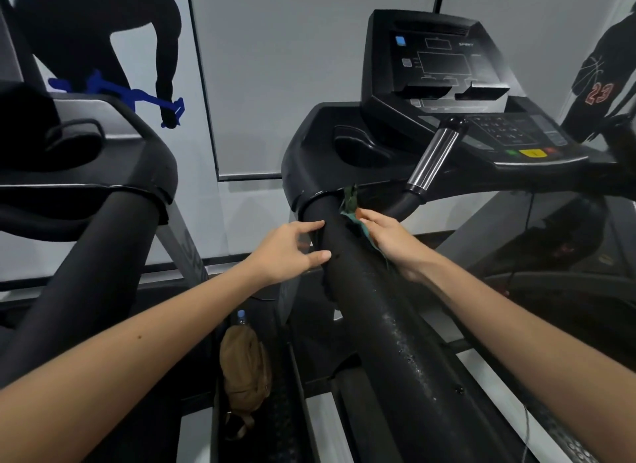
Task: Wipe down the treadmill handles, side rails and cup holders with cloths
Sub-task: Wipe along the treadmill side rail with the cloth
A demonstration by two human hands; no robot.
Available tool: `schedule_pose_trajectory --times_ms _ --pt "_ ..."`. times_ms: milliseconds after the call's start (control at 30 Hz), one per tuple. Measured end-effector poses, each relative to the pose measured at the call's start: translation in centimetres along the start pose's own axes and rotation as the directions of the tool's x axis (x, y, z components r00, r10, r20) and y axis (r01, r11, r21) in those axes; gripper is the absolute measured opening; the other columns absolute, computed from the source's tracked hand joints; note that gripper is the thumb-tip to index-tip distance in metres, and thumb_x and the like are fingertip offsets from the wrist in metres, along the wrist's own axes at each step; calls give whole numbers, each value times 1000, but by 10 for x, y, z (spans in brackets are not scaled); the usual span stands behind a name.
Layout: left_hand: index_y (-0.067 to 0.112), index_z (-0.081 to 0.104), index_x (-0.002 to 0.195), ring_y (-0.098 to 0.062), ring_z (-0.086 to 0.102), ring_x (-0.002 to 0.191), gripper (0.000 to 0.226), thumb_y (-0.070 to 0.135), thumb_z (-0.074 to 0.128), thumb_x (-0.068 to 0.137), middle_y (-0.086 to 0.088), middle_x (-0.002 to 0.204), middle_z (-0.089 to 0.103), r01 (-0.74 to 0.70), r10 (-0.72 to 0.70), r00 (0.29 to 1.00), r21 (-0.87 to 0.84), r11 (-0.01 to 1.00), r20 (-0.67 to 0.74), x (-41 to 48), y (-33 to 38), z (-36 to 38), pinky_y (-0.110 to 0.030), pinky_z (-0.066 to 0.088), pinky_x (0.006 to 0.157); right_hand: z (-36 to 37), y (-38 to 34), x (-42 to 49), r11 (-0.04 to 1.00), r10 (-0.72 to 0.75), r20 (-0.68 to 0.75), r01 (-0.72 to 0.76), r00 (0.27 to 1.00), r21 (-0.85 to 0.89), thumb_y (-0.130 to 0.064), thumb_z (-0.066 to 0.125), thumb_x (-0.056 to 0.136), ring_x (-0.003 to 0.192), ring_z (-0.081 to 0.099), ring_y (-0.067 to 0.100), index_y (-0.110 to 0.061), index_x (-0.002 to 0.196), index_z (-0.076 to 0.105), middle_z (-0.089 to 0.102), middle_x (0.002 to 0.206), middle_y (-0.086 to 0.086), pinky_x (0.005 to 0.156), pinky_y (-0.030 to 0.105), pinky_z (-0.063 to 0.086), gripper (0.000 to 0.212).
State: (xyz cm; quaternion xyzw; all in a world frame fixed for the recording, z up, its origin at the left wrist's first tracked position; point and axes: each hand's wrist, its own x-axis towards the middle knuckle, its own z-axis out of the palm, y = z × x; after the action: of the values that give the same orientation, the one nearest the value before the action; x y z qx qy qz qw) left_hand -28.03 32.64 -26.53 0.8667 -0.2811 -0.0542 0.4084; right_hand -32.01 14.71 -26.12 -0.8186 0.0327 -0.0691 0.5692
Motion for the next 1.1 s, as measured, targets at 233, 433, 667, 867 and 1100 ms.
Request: schedule_pose_trajectory --times_ms 233,433,667,867,1100 --pt "22 48 134 -7 62 95 55 10 68 83 6 130 50 154 -172 985 -508 848 11 -10 6 11 -19 54 75 -26 16 -30 998 -54 65 55 996 -8 9 45 90 52 48 2 -1 110 61 56 87 13 47 9 38 27" --pt "11 45 135 -9 62 94 60 -1 67 80 11 110 57 176 -201 979 -610 772 29 -11 -4 23 -14 55 69 -16 -27 1 873 -219 180 275 959 -404 7 43 91 96 50 52 26 100 51 48 109 43 78 37 38 23" --pt "15 41 140 -16 54 121 71 6 73 77 3 134 53 171 -155 985 -470 866 72 -10 -7 15 -19 50 86 -8 -30 18 839 -158 213 245 964 -486 -29 55 92 122 43 14 -7 131 48 37 133 7 95 17 31 46" --pt "15 44 137 -13 59 111 69 9 75 76 8 130 54 132 -138 990 -411 902 14 -12 -7 16 -26 48 94 -21 -20 -5 743 -359 161 386 919 -547 -12 59 88 87 49 5 -11 100 68 51 95 -7 71 8 35 15" --pt "12 40 140 -8 62 100 70 10 72 78 6 134 51 118 -119 993 -362 925 18 -14 -4 17 -16 48 84 -5 -37 25 673 -280 235 365 931 -644 -20 52 93 117 47 20 0 124 55 44 128 11 92 16 31 36"
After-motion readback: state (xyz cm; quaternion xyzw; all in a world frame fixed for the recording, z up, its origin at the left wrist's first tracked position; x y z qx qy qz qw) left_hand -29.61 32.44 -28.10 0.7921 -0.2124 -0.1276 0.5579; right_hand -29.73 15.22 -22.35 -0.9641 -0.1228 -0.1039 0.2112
